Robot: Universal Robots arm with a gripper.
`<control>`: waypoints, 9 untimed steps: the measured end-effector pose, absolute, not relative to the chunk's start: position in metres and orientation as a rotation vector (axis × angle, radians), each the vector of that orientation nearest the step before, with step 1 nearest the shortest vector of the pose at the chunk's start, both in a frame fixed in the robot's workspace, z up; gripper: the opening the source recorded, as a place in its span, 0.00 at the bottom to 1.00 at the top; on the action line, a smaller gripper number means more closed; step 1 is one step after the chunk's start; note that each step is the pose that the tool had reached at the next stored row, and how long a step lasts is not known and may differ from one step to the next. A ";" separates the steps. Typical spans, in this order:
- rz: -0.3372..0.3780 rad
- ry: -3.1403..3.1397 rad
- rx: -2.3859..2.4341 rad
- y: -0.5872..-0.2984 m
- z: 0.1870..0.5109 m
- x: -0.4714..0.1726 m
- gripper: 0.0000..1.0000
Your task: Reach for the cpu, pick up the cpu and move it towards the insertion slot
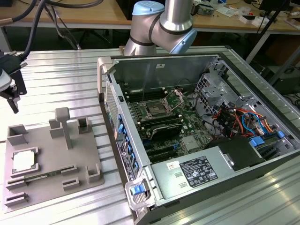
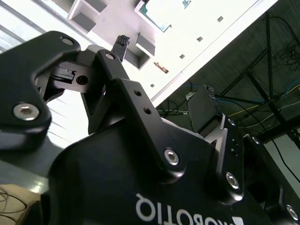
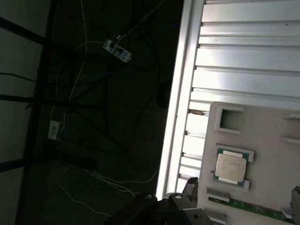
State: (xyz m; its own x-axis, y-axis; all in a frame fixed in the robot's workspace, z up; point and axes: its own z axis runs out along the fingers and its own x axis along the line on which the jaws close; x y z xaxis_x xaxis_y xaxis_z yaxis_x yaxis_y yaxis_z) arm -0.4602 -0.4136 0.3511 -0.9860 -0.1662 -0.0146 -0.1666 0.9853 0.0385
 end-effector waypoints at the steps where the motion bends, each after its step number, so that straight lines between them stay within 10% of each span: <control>1: 0.062 3.119 -0.261 -0.414 0.351 -0.460 0.78; 9: 0.062 3.119 -0.261 -0.414 0.347 -0.460 0.78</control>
